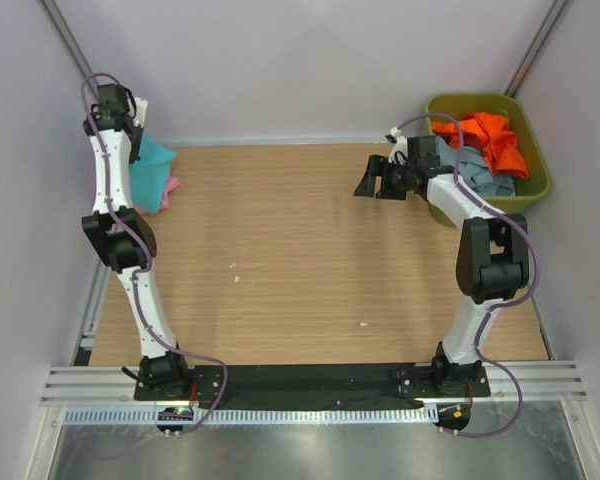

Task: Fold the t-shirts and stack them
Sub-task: Neatly place the folded tshirt to the corner

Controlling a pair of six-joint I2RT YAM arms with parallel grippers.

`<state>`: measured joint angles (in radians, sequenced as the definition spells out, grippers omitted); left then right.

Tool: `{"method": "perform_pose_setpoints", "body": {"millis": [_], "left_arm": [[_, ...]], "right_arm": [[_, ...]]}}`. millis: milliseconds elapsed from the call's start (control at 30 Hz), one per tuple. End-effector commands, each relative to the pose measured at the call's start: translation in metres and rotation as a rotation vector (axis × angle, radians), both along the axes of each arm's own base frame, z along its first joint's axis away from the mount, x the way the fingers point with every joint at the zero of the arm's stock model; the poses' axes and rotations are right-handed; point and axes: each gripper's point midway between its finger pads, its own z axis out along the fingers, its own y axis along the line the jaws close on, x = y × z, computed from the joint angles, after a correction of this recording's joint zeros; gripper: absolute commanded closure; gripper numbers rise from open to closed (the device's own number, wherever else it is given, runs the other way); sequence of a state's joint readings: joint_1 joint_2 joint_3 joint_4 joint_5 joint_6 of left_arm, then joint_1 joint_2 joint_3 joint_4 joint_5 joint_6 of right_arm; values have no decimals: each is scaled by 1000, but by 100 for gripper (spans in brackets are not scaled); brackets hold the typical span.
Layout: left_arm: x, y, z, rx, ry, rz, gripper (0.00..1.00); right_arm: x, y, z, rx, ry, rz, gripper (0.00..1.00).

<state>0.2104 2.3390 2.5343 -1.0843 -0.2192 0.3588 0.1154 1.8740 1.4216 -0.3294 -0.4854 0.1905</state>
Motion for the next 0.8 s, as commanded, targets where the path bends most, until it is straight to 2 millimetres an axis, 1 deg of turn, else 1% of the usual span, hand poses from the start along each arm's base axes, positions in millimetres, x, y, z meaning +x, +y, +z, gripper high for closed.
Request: {"method": "perform_pose_setpoints", "body": {"millis": [0, 67, 100, 133, 167, 200, 233, 267, 300, 333, 367, 433, 467, 500, 533, 567, 600, 633, 667, 700, 733, 767], "left_arm": [[16, 16, 15, 46, -83, 25, 100], [19, 17, 9, 43, -84, 31, 100], [21, 17, 0, 37, -72, 40, 100], [21, 21, -2, 49, -70, 58, 100], [25, 24, -3, 65, -84, 75, 95], [28, 30, -8, 80, -91, 112, 80], [25, 43, -3, 153, -101, 183, 57], [33, 46, 5, 208, -148, 221, 28], [34, 50, 13, 252, -170, 252, 24], [34, 52, 23, 300, -185, 270, 22], [36, 52, 43, 378, -242, 332, 18], [36, 50, 67, 460, -285, 366, 17], [42, 42, 82, 480, -344, 376, 16], [40, 40, 90, 511, -359, 404, 16], [41, 36, 93, 521, -368, 406, 14], [44, 27, 96, 537, -377, 397, 11], [47, 20, 95, 540, -376, 381, 10], [50, 8, 91, 542, -368, 355, 9], [50, 2, 88, 548, -355, 340, 6], [51, -5, 75, 545, -328, 320, 2], [53, -17, 68, 534, -320, 302, 0], [53, -37, 66, 506, -328, 280, 0]], "right_arm": [[5, 1, 26, 20, -79, 1, 21], [5, 0, 23, 18, -73, -1, 21], [5, 0, 24, 17, -77, -3, 21], [6, 0, 25, 16, -78, -3, 21], [5, 1, 24, 15, -78, 0, 21], [6, 0, 24, 14, -81, -4, 21], [6, 0, 24, 14, -79, -3, 21], [6, -1, 22, 11, -78, -2, 21], [5, 0, 23, 11, -80, 0, 21], [5, -1, 24, 7, -85, -2, 21], [4, -2, 22, 3, -80, -3, 21], [2, -2, 24, -1, -89, -1, 21], [0, -2, 22, -2, -84, 0, 21], [-1, -3, 23, -3, -86, -1, 21], [-2, -4, 24, -6, -89, -2, 21], [-3, -3, 23, -5, -85, 0, 21], [-4, -4, 22, -7, -85, -1, 21], [-5, -5, 23, -11, -89, 0, 21], [-5, -5, 23, -16, -93, 1, 21], [-6, -5, 24, -18, -95, 3, 21], [-6, -7, 26, -26, -102, 3, 20], [-4, -9, 27, -42, -111, -7, 20]]}}
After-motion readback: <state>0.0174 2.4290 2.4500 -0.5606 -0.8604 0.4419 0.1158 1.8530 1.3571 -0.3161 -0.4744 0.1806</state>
